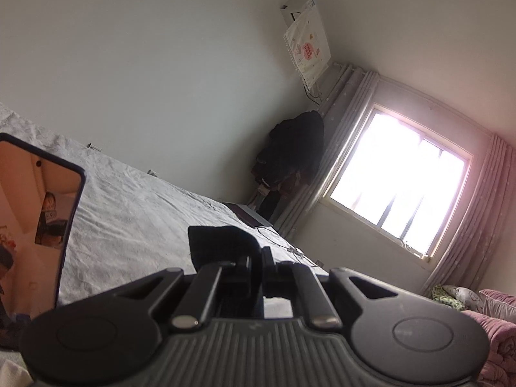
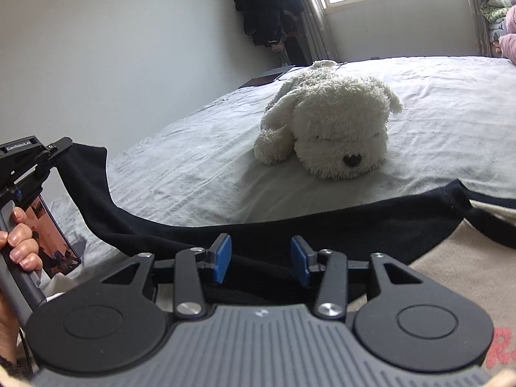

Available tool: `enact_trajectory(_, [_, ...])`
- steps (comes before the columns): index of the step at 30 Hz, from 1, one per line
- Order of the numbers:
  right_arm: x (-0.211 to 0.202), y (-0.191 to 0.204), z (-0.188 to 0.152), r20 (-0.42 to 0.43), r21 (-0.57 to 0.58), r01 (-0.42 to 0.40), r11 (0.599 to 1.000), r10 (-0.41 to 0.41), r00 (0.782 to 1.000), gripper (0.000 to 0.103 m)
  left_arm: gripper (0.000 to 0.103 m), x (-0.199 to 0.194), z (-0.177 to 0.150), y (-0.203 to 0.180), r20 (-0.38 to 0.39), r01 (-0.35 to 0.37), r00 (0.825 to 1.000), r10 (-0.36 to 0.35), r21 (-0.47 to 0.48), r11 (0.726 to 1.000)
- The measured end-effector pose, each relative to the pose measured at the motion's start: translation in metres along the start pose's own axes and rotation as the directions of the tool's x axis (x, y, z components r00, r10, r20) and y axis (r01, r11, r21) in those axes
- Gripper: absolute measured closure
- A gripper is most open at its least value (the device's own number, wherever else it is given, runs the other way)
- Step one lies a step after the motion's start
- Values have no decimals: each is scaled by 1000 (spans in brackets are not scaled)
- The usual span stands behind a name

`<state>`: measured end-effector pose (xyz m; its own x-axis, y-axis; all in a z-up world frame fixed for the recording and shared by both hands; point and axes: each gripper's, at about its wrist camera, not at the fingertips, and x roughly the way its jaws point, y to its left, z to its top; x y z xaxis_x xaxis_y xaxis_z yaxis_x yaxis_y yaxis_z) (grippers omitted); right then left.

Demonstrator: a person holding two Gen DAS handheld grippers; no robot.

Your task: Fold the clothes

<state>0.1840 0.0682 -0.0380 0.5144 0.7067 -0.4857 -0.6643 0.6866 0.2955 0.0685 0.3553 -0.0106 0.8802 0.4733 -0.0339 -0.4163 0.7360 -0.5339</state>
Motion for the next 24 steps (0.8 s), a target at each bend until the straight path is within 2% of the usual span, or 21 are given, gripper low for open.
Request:
enact_trajectory(3, [28,21,18,-94,-173,-3,985,-13,996,56,98,4,-1,8,-18,-2,1000,2,-17,1000])
enact_trajectory(6, [57,40,28,-179,-339,-29,940,-34,983,55,98,8,-3,13,-37,-1,999,-1,-43,999])
enact_trajectory(10, [92,52,30,-261,-417,-73,906,-43,964,56,98,8,-4,18,-36,2,999,-5,-66,998])
enact_trajectory(12, [101,57,27,-286,-431,-98,897,-33,958,67,98,10,-5,19,-41,8,999,-11,-73,997])
enact_trajectory(13, [104,60,25,-297,-437,-113,892,-25,955,88,98,11,-5,19,-42,11,999,-14,-76,997])
enact_trajectory(14, [105,63,24,-290,-449,-109,887,-29,956,94,98,11,-5,19,-41,15,999,-18,-79,997])
enact_trajectory(16, [98,71,22,-213,-480,-39,876,-73,974,96,98,10,-4,19,-31,24,999,-26,-82,996])
enact_trajectory(18, [93,70,25,-112,-451,41,891,-102,988,96,98,8,-3,17,-12,28,1000,-29,-77,997])
enact_trajectory(21, [105,63,27,-68,-390,116,914,-154,986,96,98,9,-6,15,-11,11,1000,-12,-56,998])
enact_trajectory(23, [119,61,22,-88,-377,134,917,-179,980,87,98,13,-9,14,-30,-2,1000,1,-48,999])
enact_trajectory(24, [121,61,19,-85,-378,145,914,-191,978,87,98,14,-10,15,-42,-8,999,6,-47,999])
